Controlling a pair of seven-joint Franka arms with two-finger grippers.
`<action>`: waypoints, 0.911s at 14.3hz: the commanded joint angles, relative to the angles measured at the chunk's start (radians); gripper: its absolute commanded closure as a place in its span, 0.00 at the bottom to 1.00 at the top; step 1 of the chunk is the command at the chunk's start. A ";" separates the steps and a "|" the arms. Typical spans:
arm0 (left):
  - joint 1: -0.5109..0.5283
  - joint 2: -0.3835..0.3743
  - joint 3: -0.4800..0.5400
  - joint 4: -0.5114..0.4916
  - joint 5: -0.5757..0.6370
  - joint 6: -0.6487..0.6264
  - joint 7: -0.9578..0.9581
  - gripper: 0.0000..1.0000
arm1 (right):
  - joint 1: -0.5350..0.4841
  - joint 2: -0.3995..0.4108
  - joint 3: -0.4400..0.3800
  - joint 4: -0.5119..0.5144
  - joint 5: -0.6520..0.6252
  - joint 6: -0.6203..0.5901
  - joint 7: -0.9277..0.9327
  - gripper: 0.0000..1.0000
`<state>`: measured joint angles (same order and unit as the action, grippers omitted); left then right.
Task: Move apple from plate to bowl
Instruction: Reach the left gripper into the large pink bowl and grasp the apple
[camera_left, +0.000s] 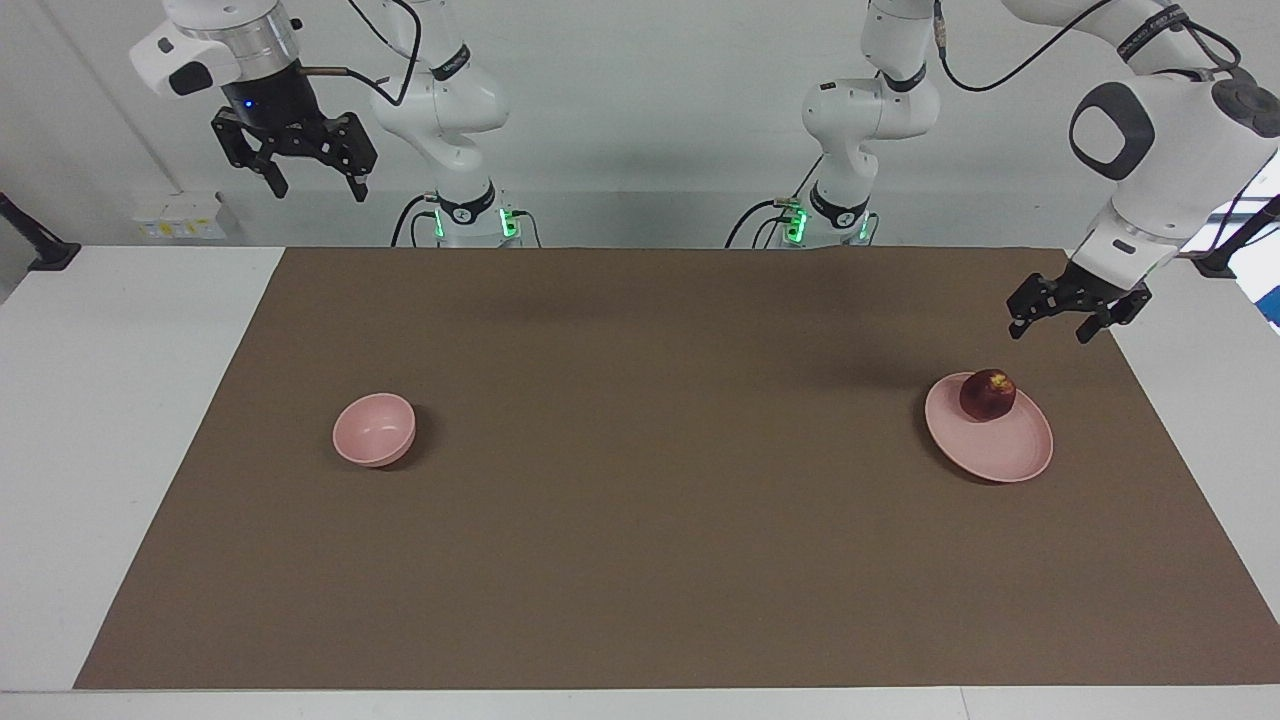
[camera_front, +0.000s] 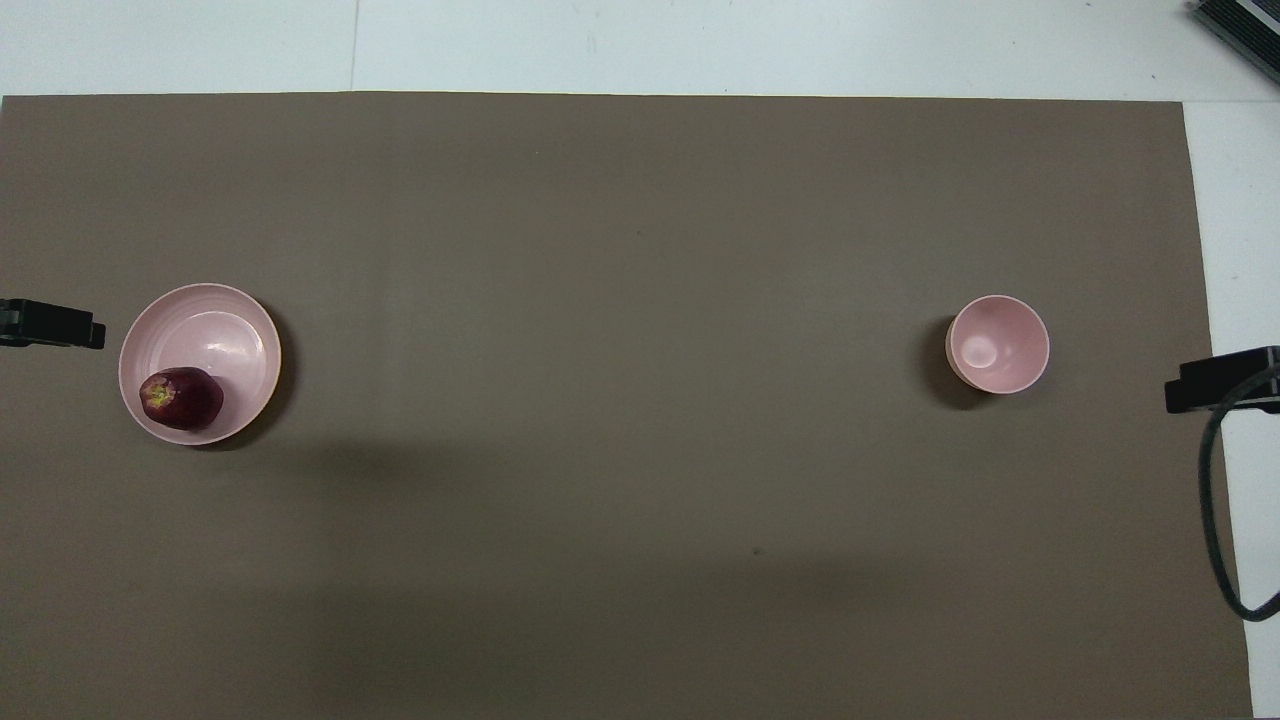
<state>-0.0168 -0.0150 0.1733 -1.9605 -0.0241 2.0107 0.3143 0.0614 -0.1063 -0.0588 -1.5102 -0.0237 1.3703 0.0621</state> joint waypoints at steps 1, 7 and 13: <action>0.023 0.012 -0.008 -0.104 -0.013 0.108 0.052 0.00 | -0.008 -0.018 -0.001 -0.016 0.016 -0.011 -0.024 0.00; 0.026 0.093 -0.009 -0.208 -0.016 0.318 0.051 0.00 | -0.008 -0.019 -0.001 -0.016 0.016 -0.011 -0.022 0.00; 0.024 0.126 -0.009 -0.222 -0.040 0.349 0.045 0.00 | -0.008 -0.019 -0.001 -0.018 0.016 -0.013 -0.022 0.00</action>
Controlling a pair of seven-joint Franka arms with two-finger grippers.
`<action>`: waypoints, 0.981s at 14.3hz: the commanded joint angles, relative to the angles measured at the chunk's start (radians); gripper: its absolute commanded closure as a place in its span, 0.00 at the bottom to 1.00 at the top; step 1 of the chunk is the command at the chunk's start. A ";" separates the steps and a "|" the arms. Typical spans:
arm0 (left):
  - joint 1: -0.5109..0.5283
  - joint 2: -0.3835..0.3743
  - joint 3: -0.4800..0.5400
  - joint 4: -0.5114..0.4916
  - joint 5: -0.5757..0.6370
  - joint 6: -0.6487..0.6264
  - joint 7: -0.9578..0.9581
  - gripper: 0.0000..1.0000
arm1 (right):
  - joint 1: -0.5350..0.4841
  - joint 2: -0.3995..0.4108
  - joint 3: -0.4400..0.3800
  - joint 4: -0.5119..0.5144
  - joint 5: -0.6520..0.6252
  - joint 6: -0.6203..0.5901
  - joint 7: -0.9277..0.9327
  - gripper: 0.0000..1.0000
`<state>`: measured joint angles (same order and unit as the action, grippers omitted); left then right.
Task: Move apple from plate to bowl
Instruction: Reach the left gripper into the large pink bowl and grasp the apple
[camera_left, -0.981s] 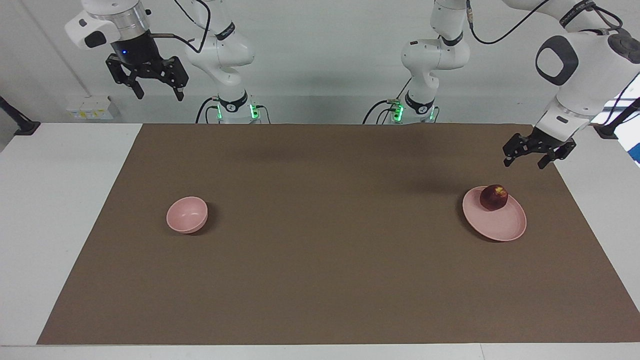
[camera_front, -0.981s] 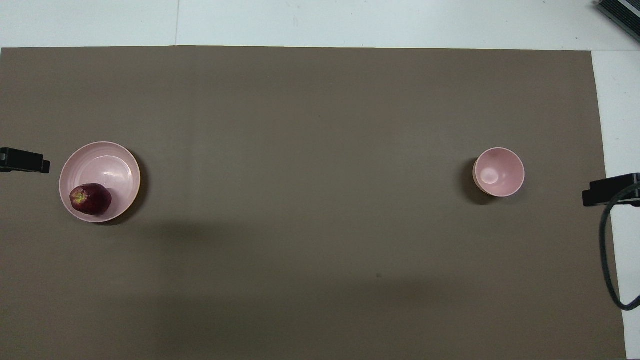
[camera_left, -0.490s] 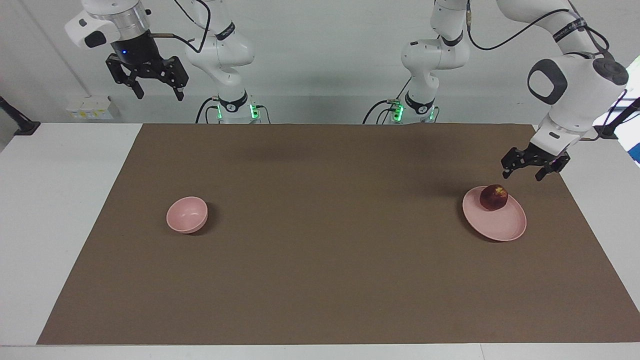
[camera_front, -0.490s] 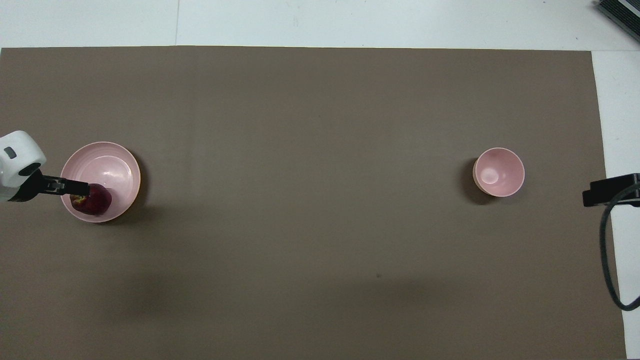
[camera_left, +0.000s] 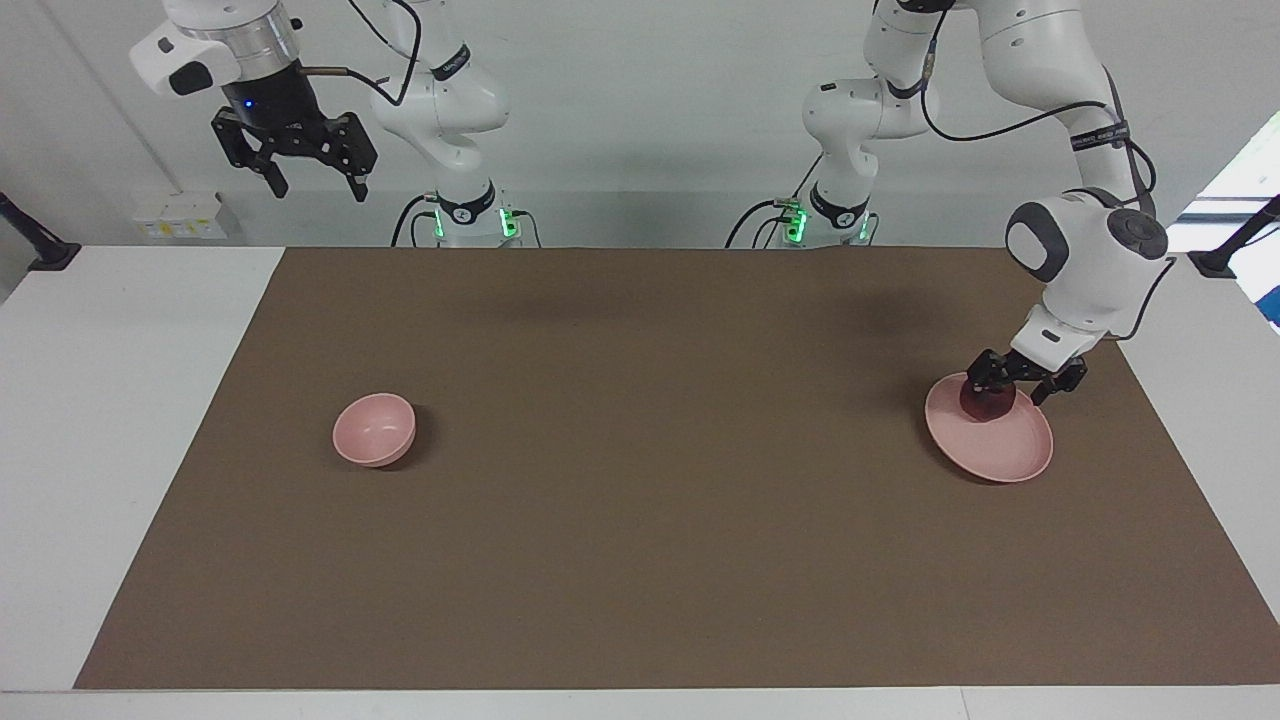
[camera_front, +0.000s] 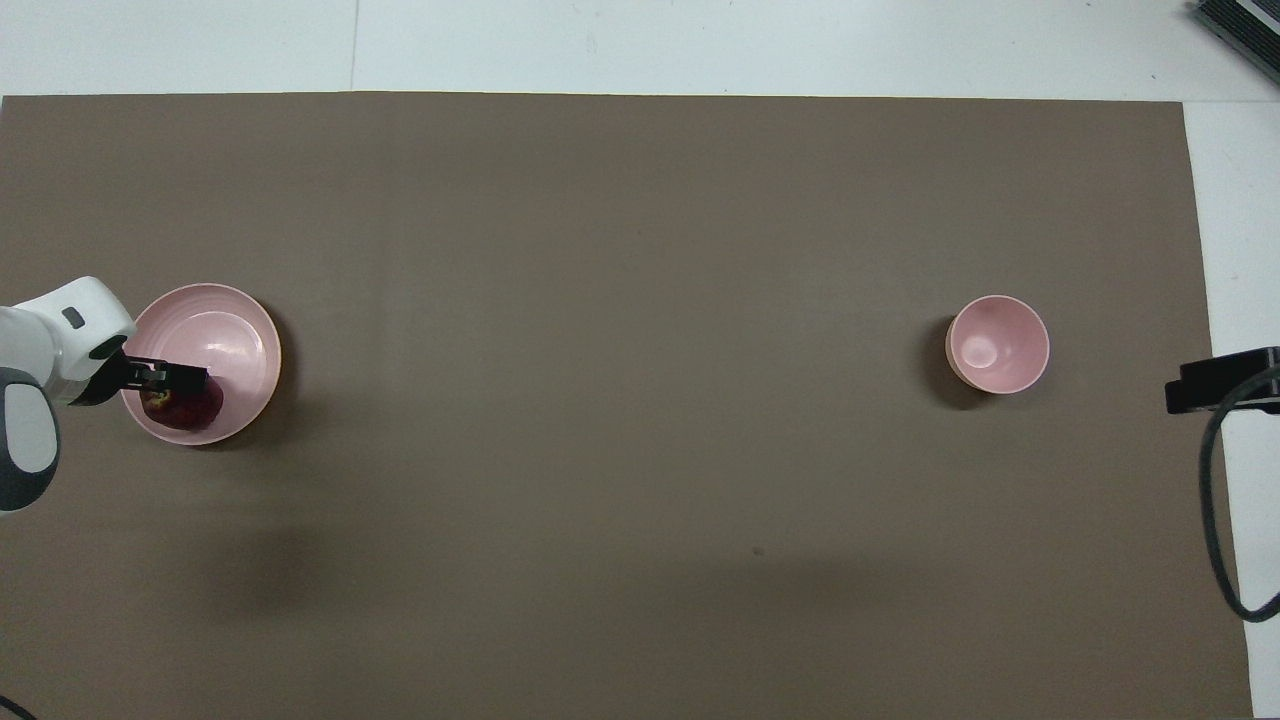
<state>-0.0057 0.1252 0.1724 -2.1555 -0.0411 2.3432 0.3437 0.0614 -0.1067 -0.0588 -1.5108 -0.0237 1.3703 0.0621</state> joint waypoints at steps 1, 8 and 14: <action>0.013 -0.022 -0.008 -0.044 -0.023 0.013 0.015 0.00 | -0.008 -0.019 -0.001 -0.016 0.016 -0.013 -0.022 0.00; 0.009 -0.025 -0.008 -0.020 -0.025 0.008 0.020 1.00 | -0.008 -0.019 -0.001 -0.016 0.016 -0.008 -0.022 0.00; -0.043 -0.145 -0.019 0.026 -0.031 -0.159 -0.003 1.00 | -0.008 -0.021 -0.001 -0.019 0.016 -0.008 -0.018 0.00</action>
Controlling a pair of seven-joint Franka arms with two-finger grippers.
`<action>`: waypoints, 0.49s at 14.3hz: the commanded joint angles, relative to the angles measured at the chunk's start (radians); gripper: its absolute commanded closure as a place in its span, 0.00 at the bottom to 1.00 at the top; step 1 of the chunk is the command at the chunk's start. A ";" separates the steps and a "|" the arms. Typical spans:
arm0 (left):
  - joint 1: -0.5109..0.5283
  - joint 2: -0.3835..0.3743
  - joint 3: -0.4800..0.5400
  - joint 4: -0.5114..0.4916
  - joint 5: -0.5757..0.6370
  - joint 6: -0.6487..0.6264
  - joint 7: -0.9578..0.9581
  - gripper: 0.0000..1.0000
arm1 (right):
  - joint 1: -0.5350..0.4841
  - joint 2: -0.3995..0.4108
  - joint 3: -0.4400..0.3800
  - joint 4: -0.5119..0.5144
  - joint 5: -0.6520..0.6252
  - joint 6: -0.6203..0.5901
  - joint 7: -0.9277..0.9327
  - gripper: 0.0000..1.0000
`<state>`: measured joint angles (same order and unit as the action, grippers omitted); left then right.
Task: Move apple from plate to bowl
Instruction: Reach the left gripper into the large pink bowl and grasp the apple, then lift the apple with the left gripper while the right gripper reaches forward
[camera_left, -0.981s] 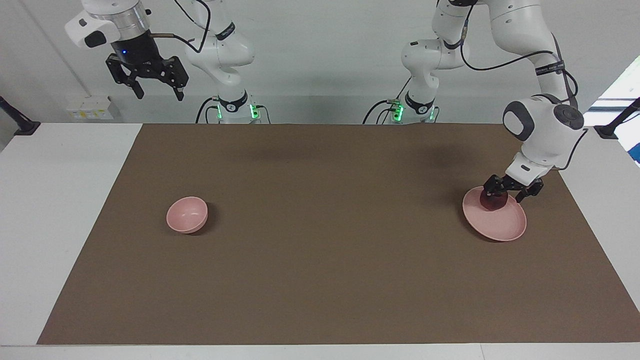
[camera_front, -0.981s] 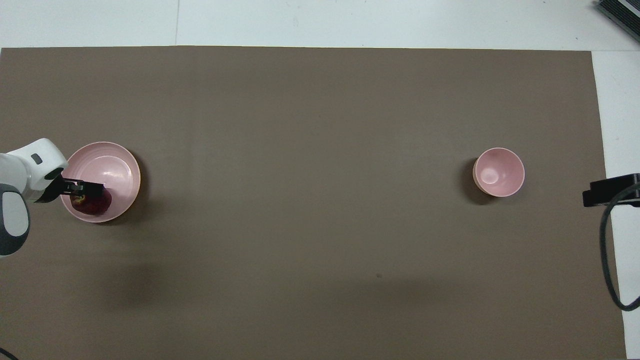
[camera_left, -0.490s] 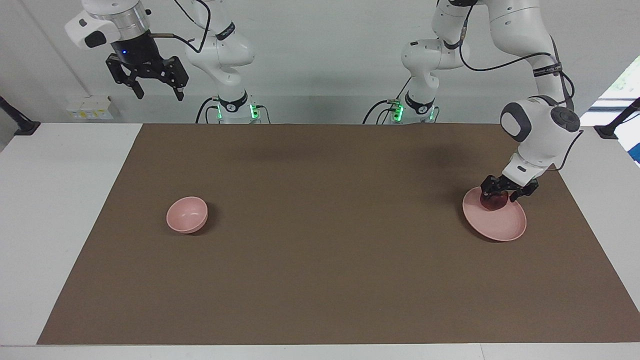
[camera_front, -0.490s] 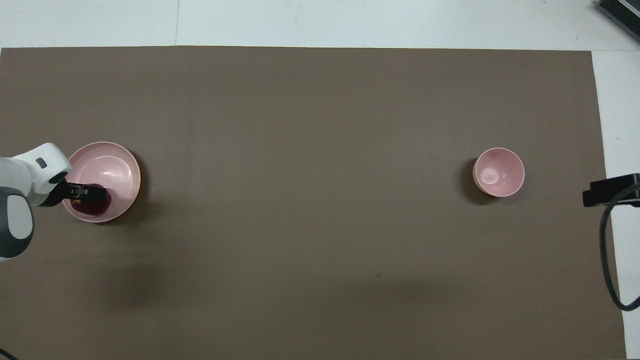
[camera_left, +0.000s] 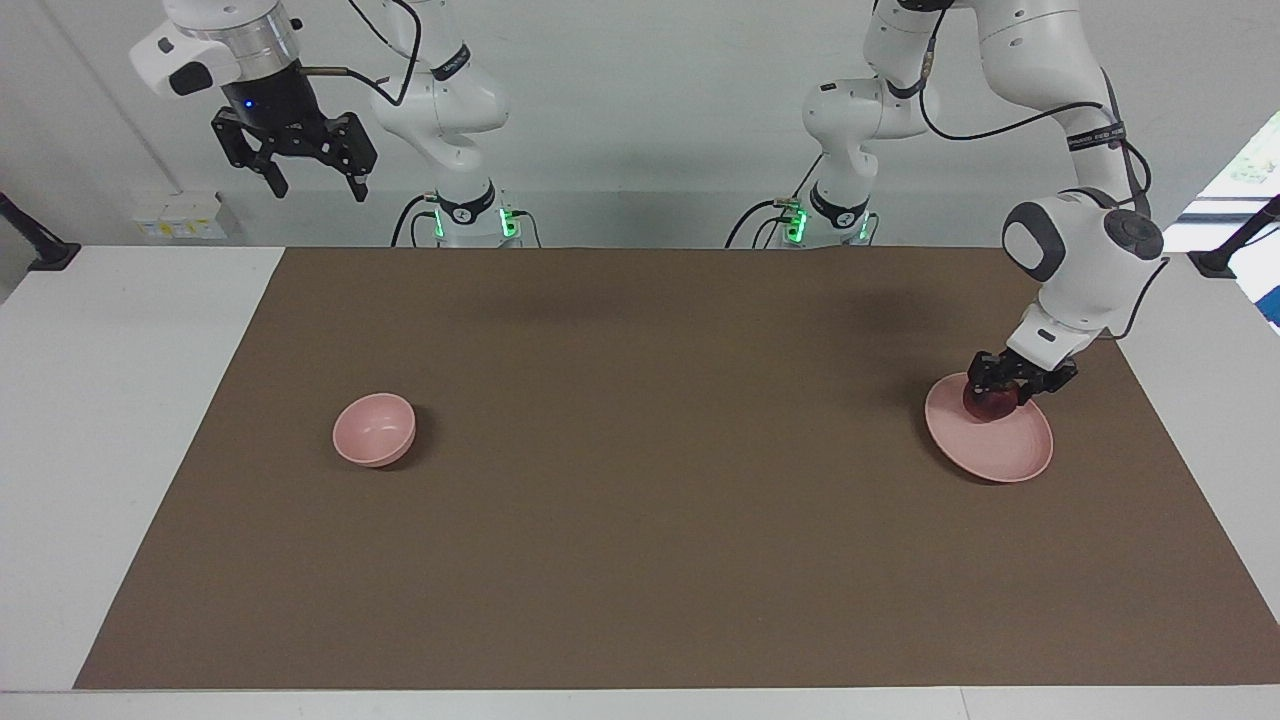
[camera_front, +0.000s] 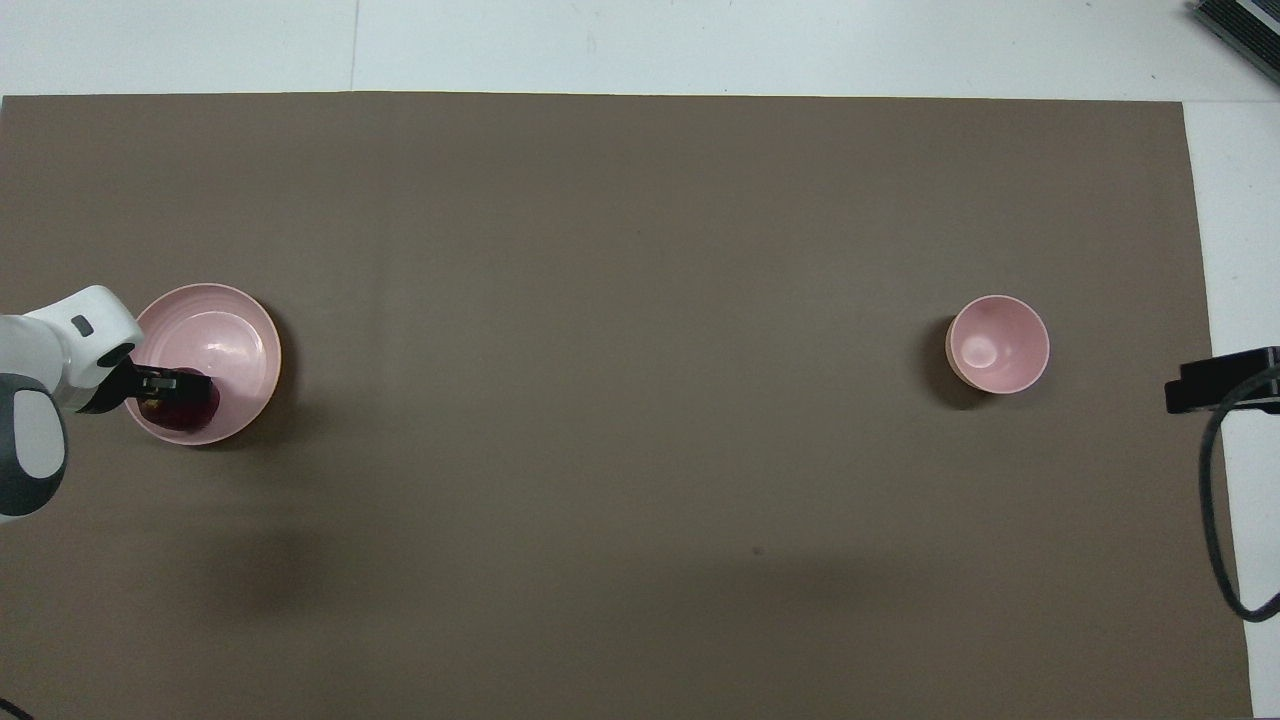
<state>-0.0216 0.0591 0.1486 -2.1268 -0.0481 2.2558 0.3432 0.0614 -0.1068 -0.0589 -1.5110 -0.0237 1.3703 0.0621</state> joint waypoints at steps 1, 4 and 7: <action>-0.031 -0.106 0.003 -0.002 -0.082 -0.109 -0.015 1.00 | -0.008 -0.025 0.001 -0.024 0.016 -0.008 -0.018 0.00; -0.052 -0.125 -0.012 -0.002 -0.281 -0.208 -0.038 1.00 | -0.011 -0.024 -0.001 -0.023 0.016 -0.007 -0.019 0.00; -0.159 -0.122 -0.014 -0.002 -0.330 -0.185 -0.202 1.00 | -0.012 -0.024 -0.004 -0.021 0.016 -0.014 -0.024 0.00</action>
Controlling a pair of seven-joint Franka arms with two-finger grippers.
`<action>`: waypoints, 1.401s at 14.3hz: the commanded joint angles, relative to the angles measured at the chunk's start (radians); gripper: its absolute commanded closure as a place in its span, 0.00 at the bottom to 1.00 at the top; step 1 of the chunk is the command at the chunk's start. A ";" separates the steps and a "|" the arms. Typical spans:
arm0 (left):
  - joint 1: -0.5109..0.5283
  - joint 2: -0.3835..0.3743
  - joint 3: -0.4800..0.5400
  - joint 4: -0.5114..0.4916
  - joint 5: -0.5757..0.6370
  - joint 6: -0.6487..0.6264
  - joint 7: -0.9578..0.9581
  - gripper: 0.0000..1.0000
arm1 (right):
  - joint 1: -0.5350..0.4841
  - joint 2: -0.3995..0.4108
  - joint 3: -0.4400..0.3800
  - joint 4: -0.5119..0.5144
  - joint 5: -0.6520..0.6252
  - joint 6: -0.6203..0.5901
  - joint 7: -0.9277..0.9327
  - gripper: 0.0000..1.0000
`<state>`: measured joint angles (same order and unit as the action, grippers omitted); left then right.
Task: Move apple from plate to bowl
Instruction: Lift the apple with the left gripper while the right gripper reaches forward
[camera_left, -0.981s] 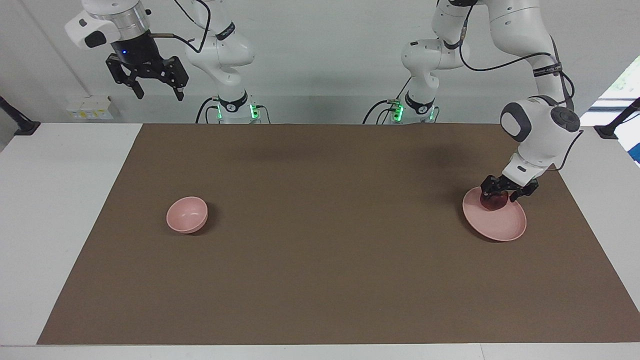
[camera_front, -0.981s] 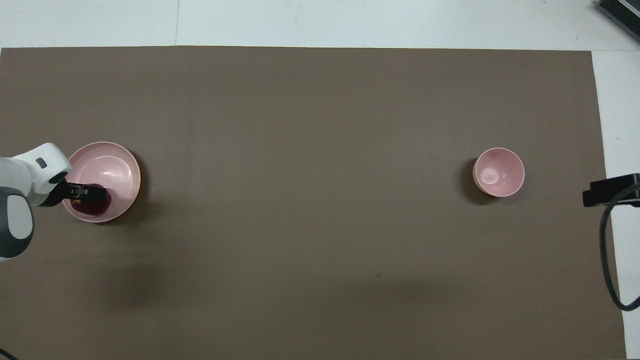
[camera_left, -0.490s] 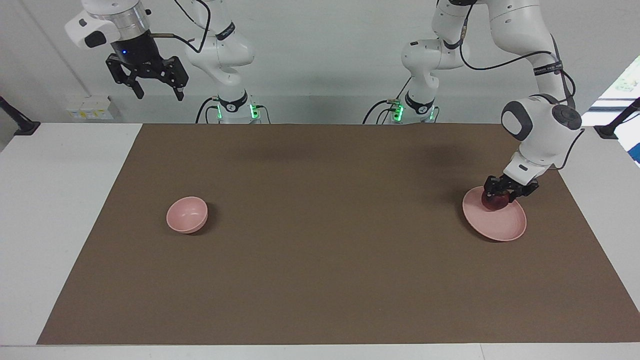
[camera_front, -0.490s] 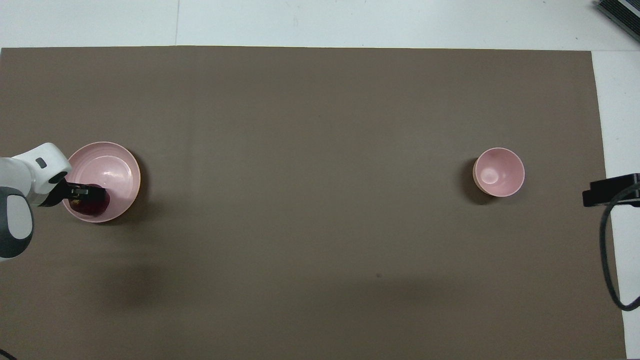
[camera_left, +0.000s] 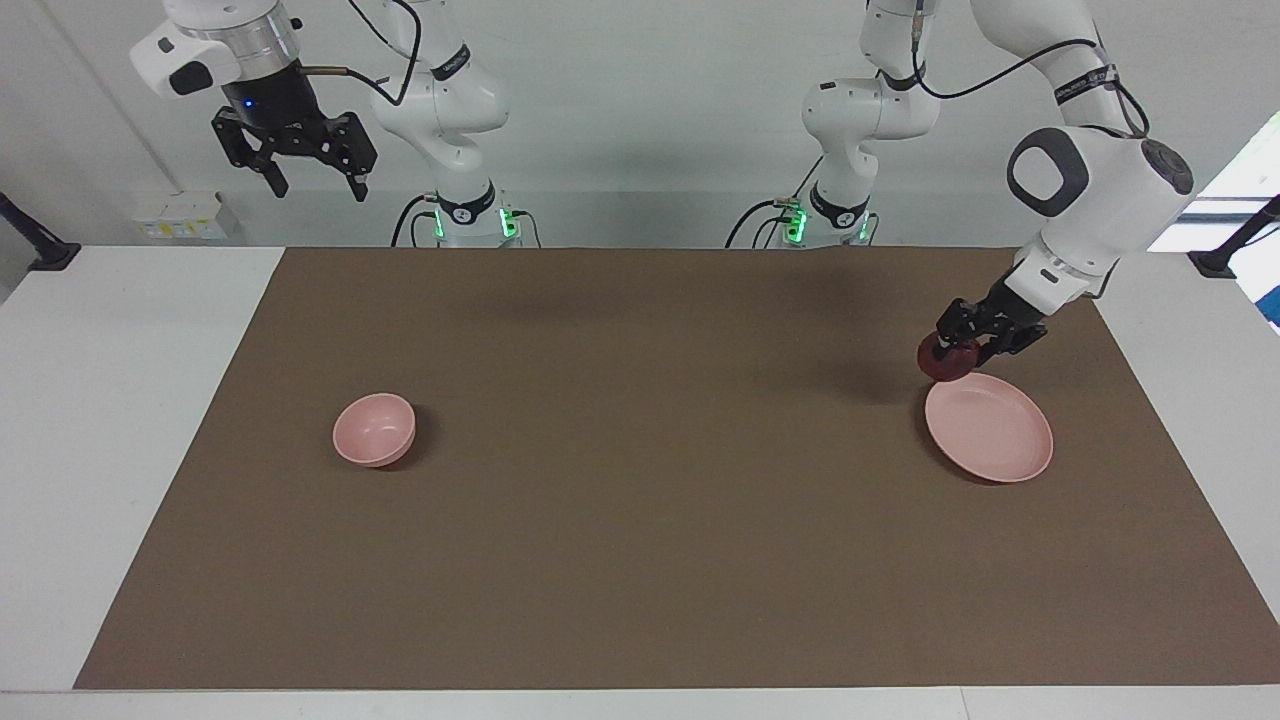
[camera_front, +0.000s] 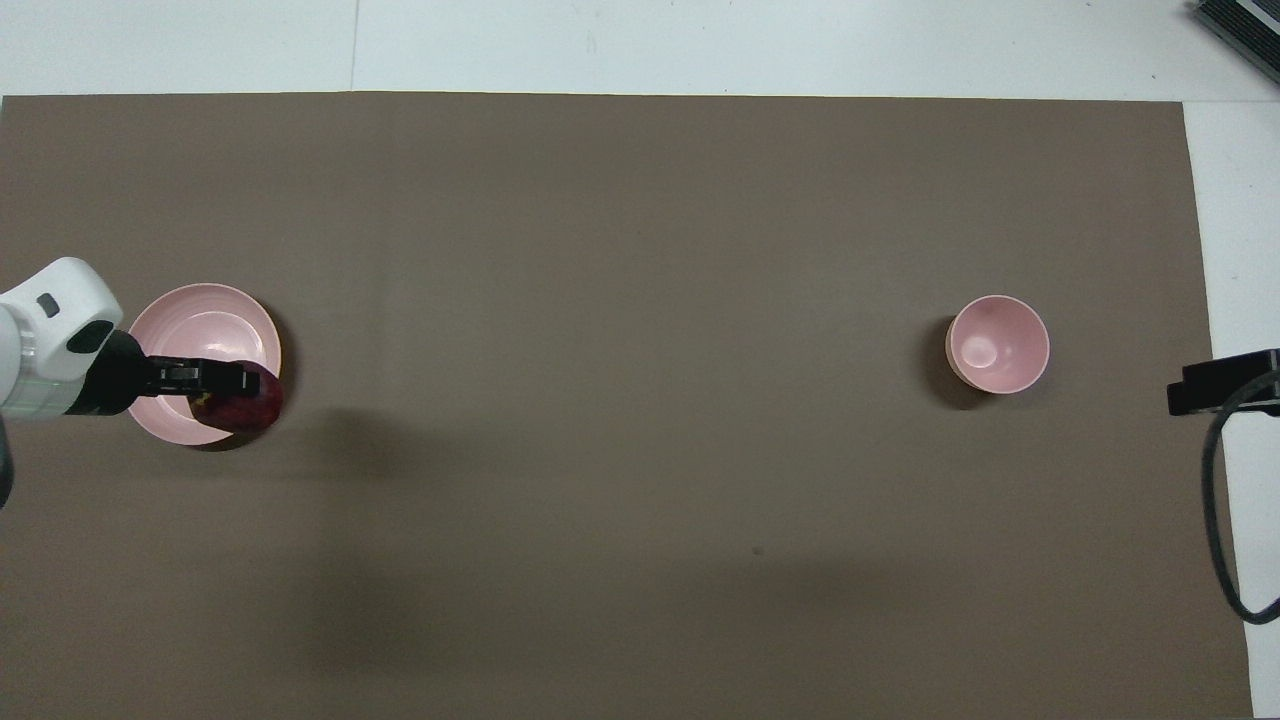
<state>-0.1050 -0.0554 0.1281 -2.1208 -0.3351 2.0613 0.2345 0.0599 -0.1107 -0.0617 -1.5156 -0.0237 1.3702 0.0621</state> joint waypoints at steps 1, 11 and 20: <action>-0.106 -0.007 0.007 -0.008 -0.089 0.023 -0.136 1.00 | -0.009 -0.020 0.002 -0.017 0.018 -0.010 -0.027 0.00; -0.513 0.006 -0.004 -0.011 -0.502 0.448 -0.481 1.00 | 0.090 -0.021 0.013 -0.253 0.172 0.257 0.273 0.00; -0.616 0.009 -0.179 -0.013 -0.762 0.821 -0.554 1.00 | 0.149 0.078 0.013 -0.259 0.407 0.463 0.700 0.00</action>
<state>-0.7069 -0.0382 -0.0254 -2.1270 -1.0502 2.8205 -0.3131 0.2187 -0.0359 -0.0503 -1.7735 0.3290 1.7980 0.7142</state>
